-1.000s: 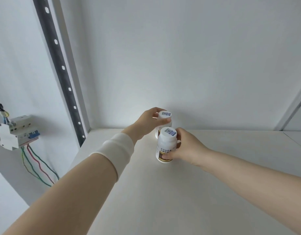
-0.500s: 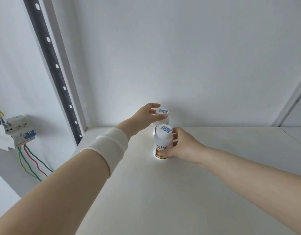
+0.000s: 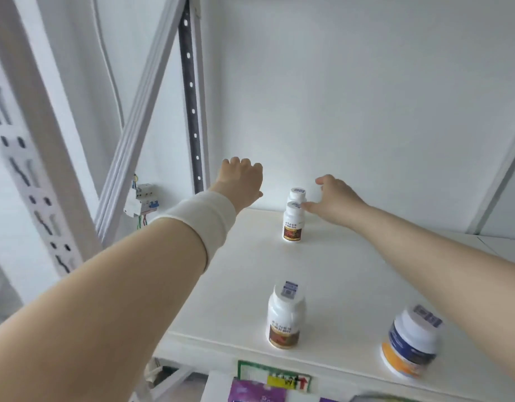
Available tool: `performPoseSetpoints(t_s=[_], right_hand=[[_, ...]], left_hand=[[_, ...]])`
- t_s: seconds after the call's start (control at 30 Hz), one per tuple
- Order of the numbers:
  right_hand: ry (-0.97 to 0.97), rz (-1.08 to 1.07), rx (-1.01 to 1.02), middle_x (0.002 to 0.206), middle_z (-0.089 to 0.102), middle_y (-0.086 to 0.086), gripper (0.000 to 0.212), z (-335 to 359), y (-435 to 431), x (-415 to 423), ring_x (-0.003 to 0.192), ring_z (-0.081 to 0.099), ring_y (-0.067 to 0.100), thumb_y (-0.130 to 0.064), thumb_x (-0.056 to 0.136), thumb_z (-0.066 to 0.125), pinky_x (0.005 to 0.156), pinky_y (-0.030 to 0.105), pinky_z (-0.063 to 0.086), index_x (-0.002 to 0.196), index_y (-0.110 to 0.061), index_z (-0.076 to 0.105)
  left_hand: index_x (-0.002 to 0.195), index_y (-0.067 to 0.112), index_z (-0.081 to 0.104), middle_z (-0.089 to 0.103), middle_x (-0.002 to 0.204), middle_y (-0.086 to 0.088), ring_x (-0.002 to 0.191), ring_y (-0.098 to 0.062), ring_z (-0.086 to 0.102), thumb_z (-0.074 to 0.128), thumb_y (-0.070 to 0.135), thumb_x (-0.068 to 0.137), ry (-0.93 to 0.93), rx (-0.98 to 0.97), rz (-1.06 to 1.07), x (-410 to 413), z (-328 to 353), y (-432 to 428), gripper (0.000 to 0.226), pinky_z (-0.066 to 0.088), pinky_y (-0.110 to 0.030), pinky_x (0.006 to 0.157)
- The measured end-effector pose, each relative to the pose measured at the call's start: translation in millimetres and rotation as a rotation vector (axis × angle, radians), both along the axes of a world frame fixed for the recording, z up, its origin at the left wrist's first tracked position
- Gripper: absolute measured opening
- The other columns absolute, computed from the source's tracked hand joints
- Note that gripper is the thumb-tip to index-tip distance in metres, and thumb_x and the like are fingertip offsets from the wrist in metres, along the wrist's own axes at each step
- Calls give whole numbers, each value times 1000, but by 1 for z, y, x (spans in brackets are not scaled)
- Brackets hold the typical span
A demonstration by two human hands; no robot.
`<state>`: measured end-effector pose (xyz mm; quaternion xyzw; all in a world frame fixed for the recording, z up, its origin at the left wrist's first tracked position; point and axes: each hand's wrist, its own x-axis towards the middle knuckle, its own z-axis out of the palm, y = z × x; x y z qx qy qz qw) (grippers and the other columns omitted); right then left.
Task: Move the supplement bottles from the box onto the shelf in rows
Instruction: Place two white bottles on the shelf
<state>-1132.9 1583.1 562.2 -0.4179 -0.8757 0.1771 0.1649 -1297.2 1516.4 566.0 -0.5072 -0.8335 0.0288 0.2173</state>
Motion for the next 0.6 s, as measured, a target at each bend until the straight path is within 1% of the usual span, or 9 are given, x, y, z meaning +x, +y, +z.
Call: performPoseSetpoints(t_s=[0.1,0.17,0.27,0.4,0.5,0.6], right_hand=[[-148,89,307,142,36,11,60,7,-43,22,131,36,30,-35,92,53,101,38,33,142,-12,29],[-191,137,413,142,36,12,59,7,-72,35,130,36,30,-35,93,51,101,39,33,142,-12,28],[-227,188,470,143,34,12,58,5,-118,46,131,34,30,-34,94,49,102,38,32,143,-12,27],[-241,267,548,140,38,15,53,-3,-178,49,128,38,32,-32,93,49,102,40,34,138,-8,34],[-257,353,575,140,38,14,50,-15,-223,42,127,38,32,-30,94,47,102,40,34,137,-8,35],[-305,444,613,139,38,14,49,-31,-265,24,128,37,31,-29,94,46,103,39,32,137,-9,34]], left_hand=[[132,10,42,51,126,-11,117,-29,47,49,36,95,112,-4,50,34,8,-58,46,36,-34,93],[131,10,42,51,126,-11,117,-29,47,48,36,95,157,-12,78,55,13,-95,45,37,-34,93],[129,10,43,51,126,-11,118,-29,47,48,34,95,194,-25,111,81,14,-148,42,36,-35,93],[130,9,41,50,127,-12,117,-29,48,48,36,95,259,-145,136,100,5,-220,45,37,-35,94],[132,9,40,49,130,-12,119,-29,48,49,35,95,249,-177,177,98,-3,-273,46,39,-36,95],[131,9,40,49,130,-11,119,-29,47,49,29,96,223,-209,238,86,-18,-330,42,38,-34,94]])
